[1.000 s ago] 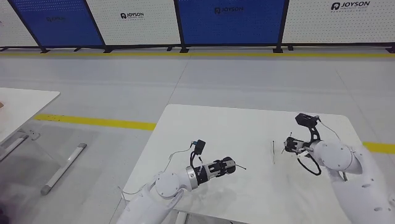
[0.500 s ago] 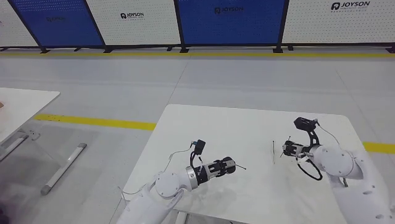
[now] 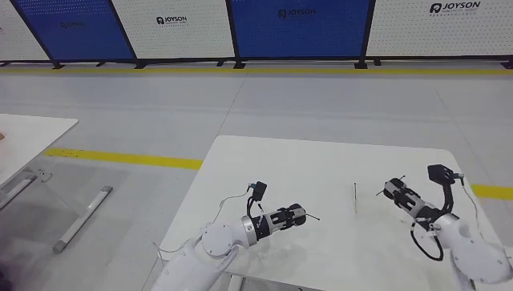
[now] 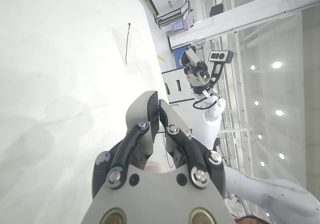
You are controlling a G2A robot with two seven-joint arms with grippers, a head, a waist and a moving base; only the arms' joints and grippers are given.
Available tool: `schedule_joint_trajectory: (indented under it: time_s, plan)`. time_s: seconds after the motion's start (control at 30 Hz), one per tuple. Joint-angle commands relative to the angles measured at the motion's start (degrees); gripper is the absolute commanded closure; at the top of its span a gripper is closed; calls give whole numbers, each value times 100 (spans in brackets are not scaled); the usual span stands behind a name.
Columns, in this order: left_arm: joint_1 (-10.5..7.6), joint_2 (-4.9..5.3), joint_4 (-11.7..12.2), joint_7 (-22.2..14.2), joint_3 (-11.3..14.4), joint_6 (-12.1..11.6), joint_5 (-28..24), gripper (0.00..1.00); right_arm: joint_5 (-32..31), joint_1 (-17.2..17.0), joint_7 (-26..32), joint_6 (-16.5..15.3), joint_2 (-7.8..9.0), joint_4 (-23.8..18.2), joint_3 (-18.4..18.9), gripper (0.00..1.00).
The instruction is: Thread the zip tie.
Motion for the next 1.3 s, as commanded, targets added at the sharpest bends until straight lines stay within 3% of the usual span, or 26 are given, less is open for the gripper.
schedule_joint_trajectory:
  time_s: [0.0, 0.8, 0.93, 1.07, 1.27]
  plan:
    - [0, 0, 0, 0, 0, 0, 0, 100, -102, -255, -357, -26, -10, -113, -46, 100]
    - [0, 0, 0, 0, 0, 0, 0, 100, -103, -270, -479, -46, -14, -167, -45, 100]
    - [0, 0, 0, 0, 0, 0, 0, 100, -143, -429, -902, -245, -1, -421, 133, 100]
    - [0, 0, 0, 0, 0, 0, 0, 100, 45, -739, -852, -660, 41, -637, 418, 100]
    - [0, 0, 0, 0, 0, 0, 0, 100, 48, -747, -846, -677, 44, -642, 436, 100]
